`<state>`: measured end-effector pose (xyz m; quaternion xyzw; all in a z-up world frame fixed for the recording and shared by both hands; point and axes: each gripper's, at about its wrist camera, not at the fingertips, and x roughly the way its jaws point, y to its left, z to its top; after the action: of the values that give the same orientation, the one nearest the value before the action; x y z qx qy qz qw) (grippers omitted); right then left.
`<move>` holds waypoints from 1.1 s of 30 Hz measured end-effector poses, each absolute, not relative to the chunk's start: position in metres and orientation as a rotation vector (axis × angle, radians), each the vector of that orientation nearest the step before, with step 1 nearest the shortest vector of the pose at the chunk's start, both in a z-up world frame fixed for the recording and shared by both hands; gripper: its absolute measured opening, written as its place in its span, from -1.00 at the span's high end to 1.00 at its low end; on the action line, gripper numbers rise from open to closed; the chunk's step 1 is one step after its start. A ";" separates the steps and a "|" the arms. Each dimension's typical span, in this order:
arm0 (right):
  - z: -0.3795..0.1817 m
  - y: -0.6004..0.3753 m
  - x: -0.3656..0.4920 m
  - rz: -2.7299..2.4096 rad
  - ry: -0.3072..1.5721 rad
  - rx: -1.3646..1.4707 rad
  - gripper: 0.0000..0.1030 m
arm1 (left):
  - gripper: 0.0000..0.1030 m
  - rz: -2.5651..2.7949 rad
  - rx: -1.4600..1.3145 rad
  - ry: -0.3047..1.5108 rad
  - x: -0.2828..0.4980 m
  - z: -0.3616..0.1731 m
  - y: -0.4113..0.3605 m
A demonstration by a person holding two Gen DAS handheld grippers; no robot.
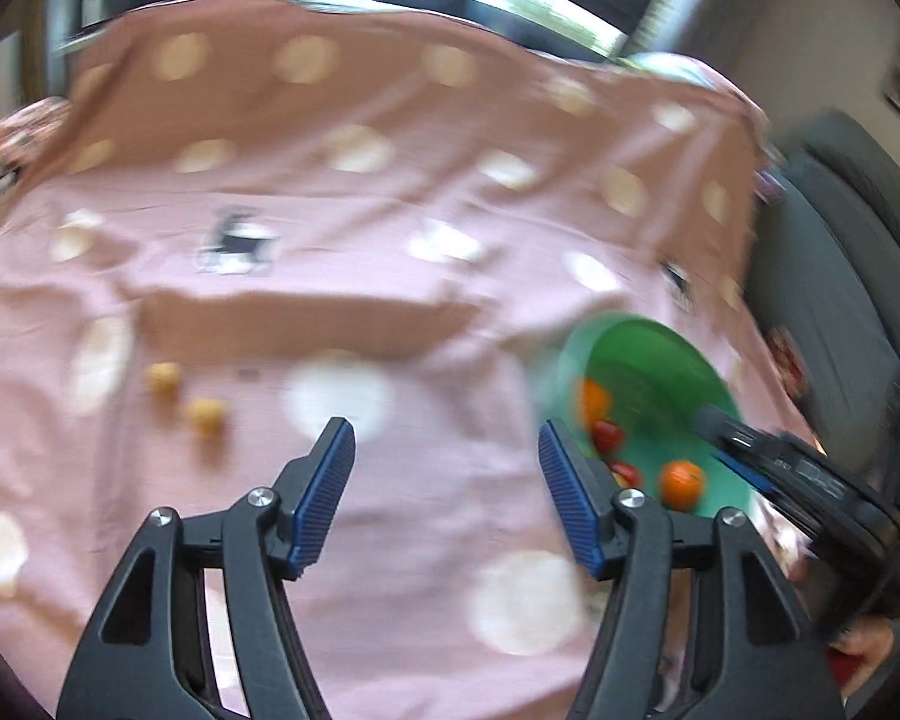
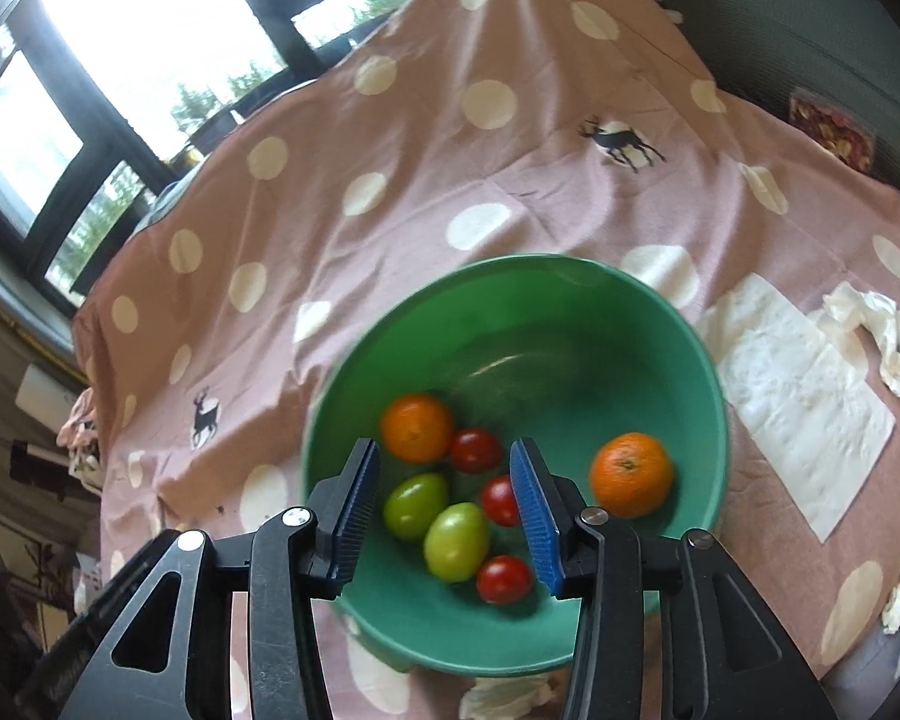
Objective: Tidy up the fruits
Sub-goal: 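Grasp a small tan fruit with the left tool while the right tool grasps another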
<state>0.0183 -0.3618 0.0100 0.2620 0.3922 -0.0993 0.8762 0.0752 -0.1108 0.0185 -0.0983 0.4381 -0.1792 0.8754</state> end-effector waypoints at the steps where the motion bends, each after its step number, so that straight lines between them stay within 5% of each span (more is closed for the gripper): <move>1: 0.012 -0.356 0.020 -0.191 0.814 0.533 0.11 | -0.24 -0.339 -0.234 0.920 0.080 0.015 -0.097; 9: 0.013 -0.292 0.051 0.097 0.822 0.461 0.10 | -0.17 -0.184 -0.414 1.008 0.122 -0.017 -0.028; 19: -0.010 -0.236 0.077 0.240 0.914 0.396 0.10 | 0.24 -0.088 -0.455 1.089 0.160 -0.055 -0.011; 33: -0.027 -0.221 0.095 0.249 0.943 0.365 0.10 | 0.32 -0.008 -0.471 1.052 0.181 -0.070 -0.001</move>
<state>0.0947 -0.2209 -0.0270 0.1745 0.4503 0.1191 0.8675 0.1813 -0.0008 -0.0701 -0.2228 0.4973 -0.0039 0.8385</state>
